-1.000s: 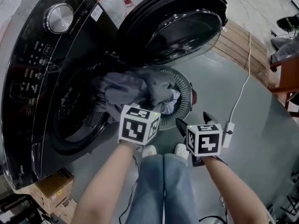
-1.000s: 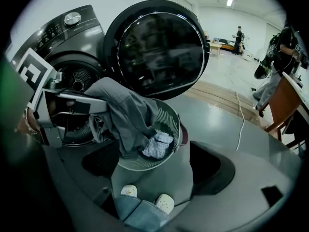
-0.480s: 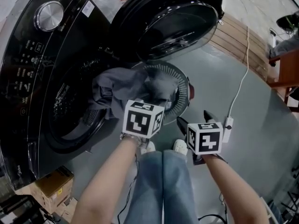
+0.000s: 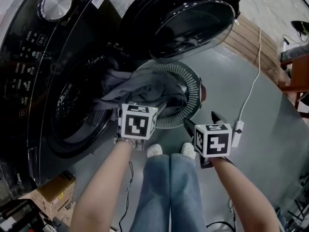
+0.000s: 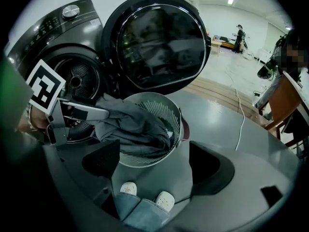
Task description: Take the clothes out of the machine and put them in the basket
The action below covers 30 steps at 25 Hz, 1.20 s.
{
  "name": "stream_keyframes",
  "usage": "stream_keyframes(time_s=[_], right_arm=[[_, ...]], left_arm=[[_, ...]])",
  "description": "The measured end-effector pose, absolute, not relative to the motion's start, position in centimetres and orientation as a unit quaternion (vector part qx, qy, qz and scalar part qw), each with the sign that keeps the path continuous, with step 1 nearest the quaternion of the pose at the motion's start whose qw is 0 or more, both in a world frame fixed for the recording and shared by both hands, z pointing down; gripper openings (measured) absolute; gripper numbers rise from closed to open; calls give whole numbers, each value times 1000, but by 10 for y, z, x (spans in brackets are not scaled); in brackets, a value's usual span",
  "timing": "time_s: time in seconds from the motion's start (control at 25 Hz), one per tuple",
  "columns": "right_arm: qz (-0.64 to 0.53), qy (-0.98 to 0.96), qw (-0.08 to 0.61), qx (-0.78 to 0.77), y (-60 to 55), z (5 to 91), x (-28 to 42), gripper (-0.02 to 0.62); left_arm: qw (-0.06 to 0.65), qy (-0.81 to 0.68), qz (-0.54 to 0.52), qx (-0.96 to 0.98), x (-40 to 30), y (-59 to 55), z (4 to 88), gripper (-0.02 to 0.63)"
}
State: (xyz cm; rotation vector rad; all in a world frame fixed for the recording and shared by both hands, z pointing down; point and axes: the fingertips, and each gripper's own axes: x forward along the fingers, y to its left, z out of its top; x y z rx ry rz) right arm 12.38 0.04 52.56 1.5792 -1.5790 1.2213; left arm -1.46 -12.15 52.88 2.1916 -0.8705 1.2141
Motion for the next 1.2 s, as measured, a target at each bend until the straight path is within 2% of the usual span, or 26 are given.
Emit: stream_keyframes(time_s=[0.48,0.8,1.2], right_arm=[[463,-604,308,571,-24,552,66,449],[466,-610,307,563,-44,572,34,449],[475,-606,302,562,-47,597,21,440]], left_arm=[[102,-309,596,734,-164,-162,571,545],[19,-269,664,697,-197,-191,613,568],[38,-265,667,695,-194,-213,658,568]])
